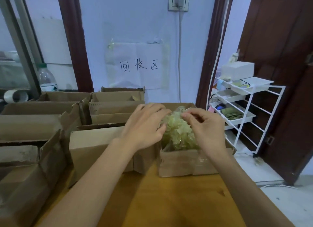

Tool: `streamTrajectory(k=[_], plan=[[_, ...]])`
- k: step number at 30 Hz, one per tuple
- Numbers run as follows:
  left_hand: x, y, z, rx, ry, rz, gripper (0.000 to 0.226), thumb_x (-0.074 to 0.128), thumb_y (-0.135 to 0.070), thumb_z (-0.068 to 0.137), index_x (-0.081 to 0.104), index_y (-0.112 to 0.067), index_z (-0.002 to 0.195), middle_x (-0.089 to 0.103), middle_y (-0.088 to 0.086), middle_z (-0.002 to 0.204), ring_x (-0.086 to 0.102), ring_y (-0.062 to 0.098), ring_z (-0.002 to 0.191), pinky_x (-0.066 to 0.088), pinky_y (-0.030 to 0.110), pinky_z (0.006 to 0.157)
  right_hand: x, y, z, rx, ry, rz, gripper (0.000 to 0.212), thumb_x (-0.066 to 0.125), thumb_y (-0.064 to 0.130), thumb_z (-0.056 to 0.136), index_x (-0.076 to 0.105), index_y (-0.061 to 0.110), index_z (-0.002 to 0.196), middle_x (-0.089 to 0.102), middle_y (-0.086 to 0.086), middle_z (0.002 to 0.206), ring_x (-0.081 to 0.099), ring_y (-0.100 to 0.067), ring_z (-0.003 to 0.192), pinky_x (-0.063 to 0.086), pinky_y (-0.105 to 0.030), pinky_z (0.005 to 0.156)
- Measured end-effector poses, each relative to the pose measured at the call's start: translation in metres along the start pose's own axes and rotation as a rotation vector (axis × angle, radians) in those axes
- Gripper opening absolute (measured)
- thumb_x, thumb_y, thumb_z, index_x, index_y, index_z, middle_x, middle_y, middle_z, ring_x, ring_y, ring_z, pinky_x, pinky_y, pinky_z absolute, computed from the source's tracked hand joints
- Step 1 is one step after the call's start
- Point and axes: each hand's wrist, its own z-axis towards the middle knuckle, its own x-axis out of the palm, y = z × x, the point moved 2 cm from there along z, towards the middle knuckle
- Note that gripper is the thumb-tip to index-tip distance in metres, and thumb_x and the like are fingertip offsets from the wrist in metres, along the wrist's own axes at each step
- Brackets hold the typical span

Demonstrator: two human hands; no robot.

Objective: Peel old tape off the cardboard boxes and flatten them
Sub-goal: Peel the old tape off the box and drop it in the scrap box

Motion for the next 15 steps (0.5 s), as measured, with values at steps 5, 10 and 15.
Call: streamTrajectory(k=[5,10,15], plan=[[0.015,0.009,0.050,-0.057,0.151,0.032,0.052,0.050,-0.030,0.098,0.050,-0.022,0.149,0.055,-0.001,0.141,0.048,0.024,0.132,0.038,0.043,0.106,0.003,-0.019,0.055,-0.014,0.064,-0.180,0.007,0.078,0.009,0.089,0.082,0.014,0.092,0.077,0.005,0.082,0.071,-0.011,0.079,0.054,-0.025,0.081],[0.030,0.016,0.085,-0.107,0.281,0.042,0.046,0.052,-0.034,0.101,0.051,-0.021,0.145,0.054,0.004,0.141,0.048,0.029,0.132,0.040,0.045,0.105,0.022,-0.036,0.097,0.037,0.191,-0.316,0.022,0.074,0.004,0.090,0.080,0.010,0.111,0.077,-0.006,0.101,0.072,-0.016,0.095,0.050,-0.005,0.076],[0.043,0.023,0.101,-0.156,0.354,0.028,0.046,0.050,-0.037,0.104,0.049,-0.020,0.147,0.052,0.008,0.144,0.048,0.032,0.133,0.041,0.047,0.106,0.035,-0.050,0.116,0.090,0.290,-0.364,0.030,0.072,0.007,0.095,0.074,0.008,0.124,0.075,-0.010,0.114,0.070,-0.018,0.097,0.043,0.002,0.061]])
